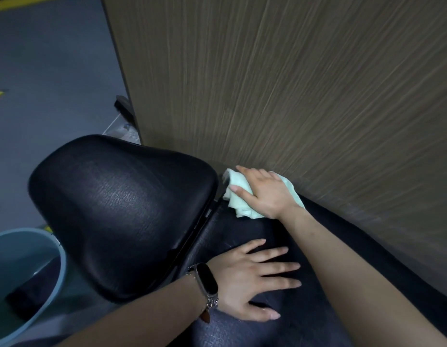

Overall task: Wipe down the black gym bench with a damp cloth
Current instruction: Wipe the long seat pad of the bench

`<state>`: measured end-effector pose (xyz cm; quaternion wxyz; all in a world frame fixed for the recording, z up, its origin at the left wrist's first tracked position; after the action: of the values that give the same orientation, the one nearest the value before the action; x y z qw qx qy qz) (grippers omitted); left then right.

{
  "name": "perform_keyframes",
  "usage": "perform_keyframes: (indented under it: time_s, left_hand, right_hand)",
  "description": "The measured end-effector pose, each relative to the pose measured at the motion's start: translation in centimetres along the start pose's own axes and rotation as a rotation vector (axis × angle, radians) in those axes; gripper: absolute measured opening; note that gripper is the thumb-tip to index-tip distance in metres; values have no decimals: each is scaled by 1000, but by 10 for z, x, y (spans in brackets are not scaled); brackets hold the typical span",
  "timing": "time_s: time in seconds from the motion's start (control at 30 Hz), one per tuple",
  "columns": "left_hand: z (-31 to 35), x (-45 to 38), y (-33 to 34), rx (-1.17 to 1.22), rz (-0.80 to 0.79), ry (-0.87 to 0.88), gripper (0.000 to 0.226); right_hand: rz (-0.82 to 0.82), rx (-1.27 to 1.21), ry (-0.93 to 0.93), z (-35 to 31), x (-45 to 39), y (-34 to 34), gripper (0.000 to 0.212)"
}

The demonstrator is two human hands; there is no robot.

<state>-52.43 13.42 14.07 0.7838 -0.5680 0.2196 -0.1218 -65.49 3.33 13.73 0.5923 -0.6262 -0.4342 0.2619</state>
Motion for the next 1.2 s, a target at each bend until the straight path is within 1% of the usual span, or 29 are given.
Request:
perform_keyframes:
  time_s: [0.07, 0.17, 0.27, 0.37, 0.43, 0.53, 0.67, 0.8, 1.0, 1.2]
  left_hand:
    - [0, 0, 2, -1, -7, 1, 63]
    - [-1, 0, 5, 16, -9, -6, 63]
    - [-1, -1, 5, 10, 0, -10, 63]
    - [-1, 0, 4, 9, 10, -11, 63]
    - [-1, 0, 3, 23, 20, -14, 63]
    - [-2, 0, 1, 55, 41, -17, 63]
    - [-2, -1, 3, 68, 16, -14, 62]
    - [-2, -3, 4, 96, -13, -22, 63]
    - [-1, -8, 5, 85, -106, -60, 65]
    - [-4, -15, -1, -4, -36, -130, 62]
  right_hand:
    - [5, -26, 58, 22, 7, -4, 86]
    - [-34, -65, 153, 48, 14, -7, 70]
    - [-38, -53, 158, 43, 11, -6, 64]
    - [-26, -10, 106, 22, 2, -3, 63]
    - [-30, 22, 35, 1, -3, 0, 67]
    - [-25, 19, -61, -20, -6, 6, 87]
    - [-10, -36, -87, -6, -1, 5, 87]
    - [53, -72, -26, 23, 18, -2, 83]
    - [73, -84, 82, 74, 54, -1, 89]
    - [84, -90, 207, 113, 107, -1, 83]
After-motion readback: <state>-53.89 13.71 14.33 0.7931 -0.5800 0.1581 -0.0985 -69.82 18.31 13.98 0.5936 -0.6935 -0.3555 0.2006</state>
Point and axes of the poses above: each hand's wrist, its own x-axis away from the middle knuckle, its own y-axis out of the palm, z = x × y, the point moved 8 cm from there along -x, towards the middle knuckle, and after that the axes turned 11 degrees about y, right-handed, at the moved point
